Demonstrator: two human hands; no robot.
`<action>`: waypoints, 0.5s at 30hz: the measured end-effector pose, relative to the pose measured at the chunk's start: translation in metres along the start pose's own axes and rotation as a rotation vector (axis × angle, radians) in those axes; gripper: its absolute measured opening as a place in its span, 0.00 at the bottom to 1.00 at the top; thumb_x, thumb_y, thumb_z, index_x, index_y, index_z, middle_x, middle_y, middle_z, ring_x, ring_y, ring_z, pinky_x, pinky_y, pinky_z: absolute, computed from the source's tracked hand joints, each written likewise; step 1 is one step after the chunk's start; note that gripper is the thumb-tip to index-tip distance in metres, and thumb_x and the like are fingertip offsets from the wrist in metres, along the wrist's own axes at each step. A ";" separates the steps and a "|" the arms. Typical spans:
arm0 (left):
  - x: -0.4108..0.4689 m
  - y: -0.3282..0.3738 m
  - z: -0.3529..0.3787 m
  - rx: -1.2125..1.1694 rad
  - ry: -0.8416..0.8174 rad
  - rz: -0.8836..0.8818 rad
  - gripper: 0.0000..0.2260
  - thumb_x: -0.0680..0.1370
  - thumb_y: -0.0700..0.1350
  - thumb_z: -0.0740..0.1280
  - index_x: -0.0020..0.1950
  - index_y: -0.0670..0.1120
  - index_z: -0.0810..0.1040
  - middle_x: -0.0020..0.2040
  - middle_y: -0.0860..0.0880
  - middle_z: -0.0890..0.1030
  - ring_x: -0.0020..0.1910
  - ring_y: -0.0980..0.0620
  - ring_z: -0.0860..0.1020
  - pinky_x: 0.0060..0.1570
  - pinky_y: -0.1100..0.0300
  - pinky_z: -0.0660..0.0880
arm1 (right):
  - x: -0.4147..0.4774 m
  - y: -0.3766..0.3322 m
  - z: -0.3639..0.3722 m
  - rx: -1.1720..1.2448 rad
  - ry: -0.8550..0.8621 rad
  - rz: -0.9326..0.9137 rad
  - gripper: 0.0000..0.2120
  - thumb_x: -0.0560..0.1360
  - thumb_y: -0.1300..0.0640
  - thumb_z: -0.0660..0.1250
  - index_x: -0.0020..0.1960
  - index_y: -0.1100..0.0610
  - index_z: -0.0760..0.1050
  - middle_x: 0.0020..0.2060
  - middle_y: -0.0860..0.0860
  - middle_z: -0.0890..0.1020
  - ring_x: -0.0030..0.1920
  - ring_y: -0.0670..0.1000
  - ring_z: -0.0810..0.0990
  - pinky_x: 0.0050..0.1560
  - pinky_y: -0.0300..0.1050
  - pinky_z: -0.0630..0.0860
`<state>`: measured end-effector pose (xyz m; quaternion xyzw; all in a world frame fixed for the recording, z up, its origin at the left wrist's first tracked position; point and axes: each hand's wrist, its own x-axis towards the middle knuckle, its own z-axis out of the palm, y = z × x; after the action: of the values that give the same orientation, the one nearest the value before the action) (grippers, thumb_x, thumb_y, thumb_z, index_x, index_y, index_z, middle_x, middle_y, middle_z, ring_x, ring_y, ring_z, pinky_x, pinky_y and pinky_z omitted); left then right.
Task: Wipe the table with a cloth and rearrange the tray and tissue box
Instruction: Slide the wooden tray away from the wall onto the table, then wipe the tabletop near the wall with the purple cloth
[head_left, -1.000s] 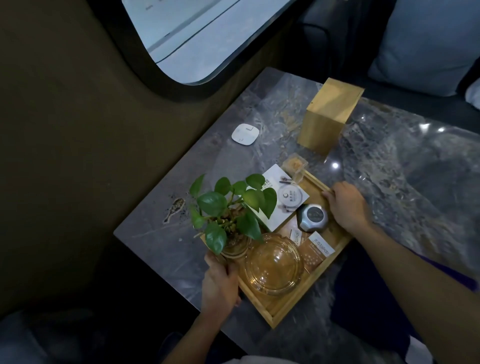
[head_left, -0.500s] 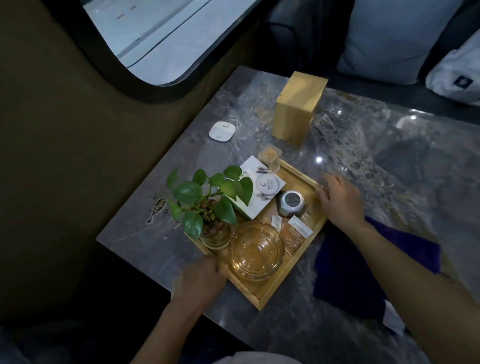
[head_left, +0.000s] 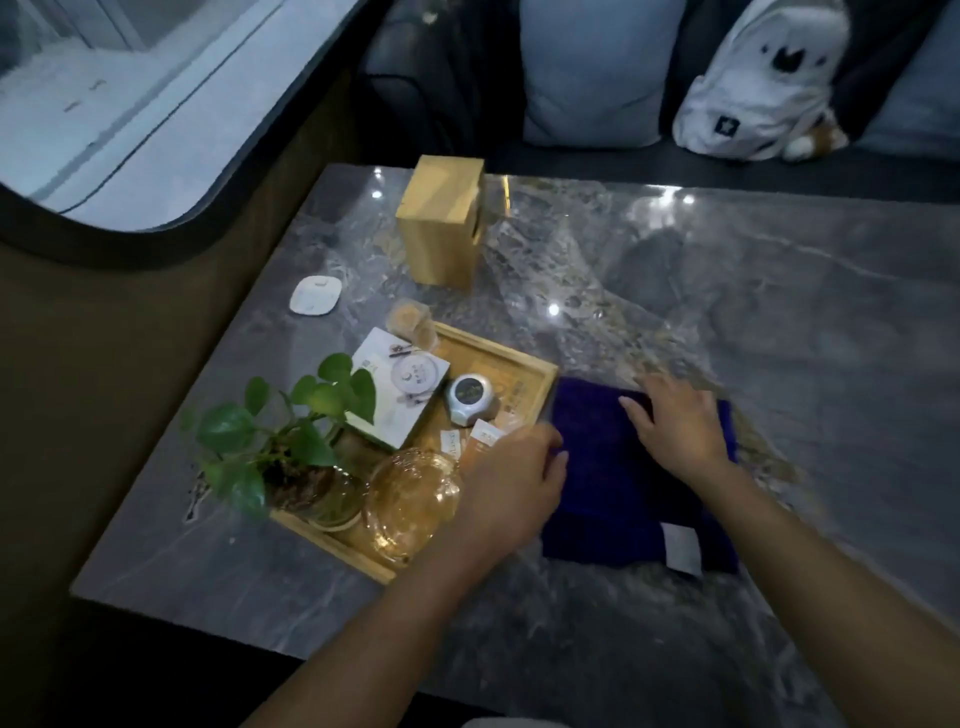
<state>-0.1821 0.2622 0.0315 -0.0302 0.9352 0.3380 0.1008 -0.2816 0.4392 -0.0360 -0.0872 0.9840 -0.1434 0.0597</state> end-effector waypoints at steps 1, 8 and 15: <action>0.012 0.001 0.008 0.009 0.012 0.049 0.10 0.79 0.46 0.58 0.56 0.45 0.74 0.53 0.45 0.80 0.50 0.48 0.77 0.51 0.54 0.73 | -0.003 0.008 -0.002 0.003 -0.002 0.016 0.18 0.78 0.49 0.58 0.63 0.58 0.71 0.62 0.56 0.76 0.63 0.57 0.72 0.61 0.52 0.62; 0.082 -0.001 0.040 0.214 0.033 0.321 0.19 0.71 0.33 0.59 0.62 0.42 0.71 0.59 0.41 0.77 0.57 0.41 0.75 0.57 0.50 0.70 | -0.017 0.043 -0.016 -0.048 -0.036 0.081 0.22 0.77 0.47 0.59 0.67 0.56 0.66 0.67 0.53 0.72 0.67 0.53 0.68 0.63 0.50 0.59; 0.120 -0.002 0.055 0.497 -0.185 0.257 0.30 0.78 0.44 0.59 0.75 0.45 0.48 0.74 0.42 0.63 0.72 0.43 0.60 0.71 0.49 0.57 | -0.035 0.029 -0.002 -0.045 0.010 -0.126 0.29 0.73 0.42 0.58 0.69 0.58 0.68 0.69 0.55 0.72 0.71 0.53 0.67 0.67 0.52 0.62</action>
<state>-0.2902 0.2969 -0.0360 0.1449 0.9724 0.1098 0.1463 -0.2523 0.4739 -0.0391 -0.1495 0.9799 -0.1250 0.0436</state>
